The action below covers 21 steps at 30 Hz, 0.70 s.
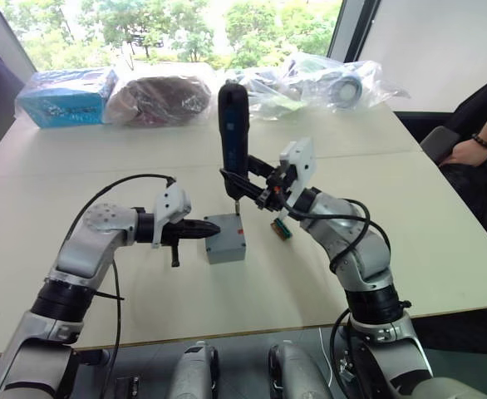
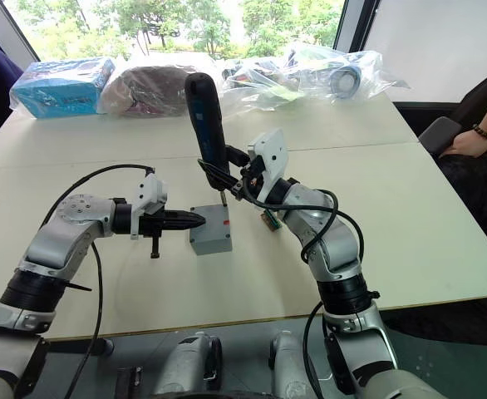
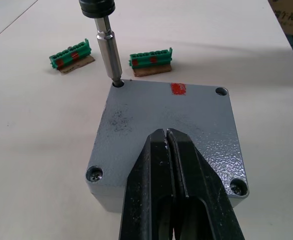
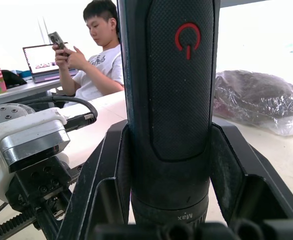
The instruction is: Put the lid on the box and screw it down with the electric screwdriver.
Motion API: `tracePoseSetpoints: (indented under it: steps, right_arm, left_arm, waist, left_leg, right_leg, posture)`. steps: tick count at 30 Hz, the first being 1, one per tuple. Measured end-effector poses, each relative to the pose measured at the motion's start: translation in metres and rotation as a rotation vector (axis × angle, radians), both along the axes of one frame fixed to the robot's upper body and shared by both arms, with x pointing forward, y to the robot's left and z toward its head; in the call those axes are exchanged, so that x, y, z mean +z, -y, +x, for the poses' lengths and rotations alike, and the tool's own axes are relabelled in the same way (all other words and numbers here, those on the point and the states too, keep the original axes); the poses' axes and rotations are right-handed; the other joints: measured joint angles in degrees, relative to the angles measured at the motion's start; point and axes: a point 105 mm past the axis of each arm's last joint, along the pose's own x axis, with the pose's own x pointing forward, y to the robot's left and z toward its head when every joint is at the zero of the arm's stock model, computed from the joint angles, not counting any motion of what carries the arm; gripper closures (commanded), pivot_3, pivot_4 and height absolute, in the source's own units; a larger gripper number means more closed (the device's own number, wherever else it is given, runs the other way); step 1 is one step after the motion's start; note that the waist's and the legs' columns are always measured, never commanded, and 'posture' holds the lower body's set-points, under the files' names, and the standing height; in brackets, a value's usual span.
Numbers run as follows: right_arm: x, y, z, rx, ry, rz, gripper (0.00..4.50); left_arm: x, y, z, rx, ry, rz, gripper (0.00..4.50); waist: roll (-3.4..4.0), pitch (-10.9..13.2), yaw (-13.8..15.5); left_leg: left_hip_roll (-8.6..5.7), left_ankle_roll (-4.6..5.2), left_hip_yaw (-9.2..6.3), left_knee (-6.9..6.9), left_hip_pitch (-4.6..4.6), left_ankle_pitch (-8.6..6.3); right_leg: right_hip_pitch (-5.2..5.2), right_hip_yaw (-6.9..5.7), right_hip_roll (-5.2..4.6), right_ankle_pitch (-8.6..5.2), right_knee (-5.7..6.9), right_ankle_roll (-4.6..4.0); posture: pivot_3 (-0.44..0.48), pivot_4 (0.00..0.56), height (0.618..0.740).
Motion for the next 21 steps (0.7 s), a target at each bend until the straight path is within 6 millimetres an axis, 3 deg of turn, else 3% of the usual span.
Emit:
tracePoseSetpoints:
  steps: [9,21]
  right_arm:
    - [-0.006,0.002,-0.007,0.031,-0.030,-0.019,2.59]
    - [-0.020,0.003,0.003,-0.028,-0.116,-0.070,2.59]
  left_arm:
    - [-0.002,0.000,-0.001,-0.003,0.001,0.014,4.50]
    - [-0.009,0.002,-0.003,-0.015,-0.004,0.050,4.50]
  waist:
    - [-0.04,-0.09,-0.01]
    - [-0.15,-0.89,-0.06]
  left_leg:
    - [0.01,0.00,0.00,-0.01,0.21,0.00]
    - [0.12,0.05,-0.13,-0.23,1.14,-0.04]
  right_leg:
    - [0.19,0.00,0.00,0.00,-0.02,0.00]
    - [1.07,0.02,0.00,-0.16,-0.16,-0.23]
  posture:
    - [0.000,0.150,0.740]
    - [0.000,0.150,0.740]
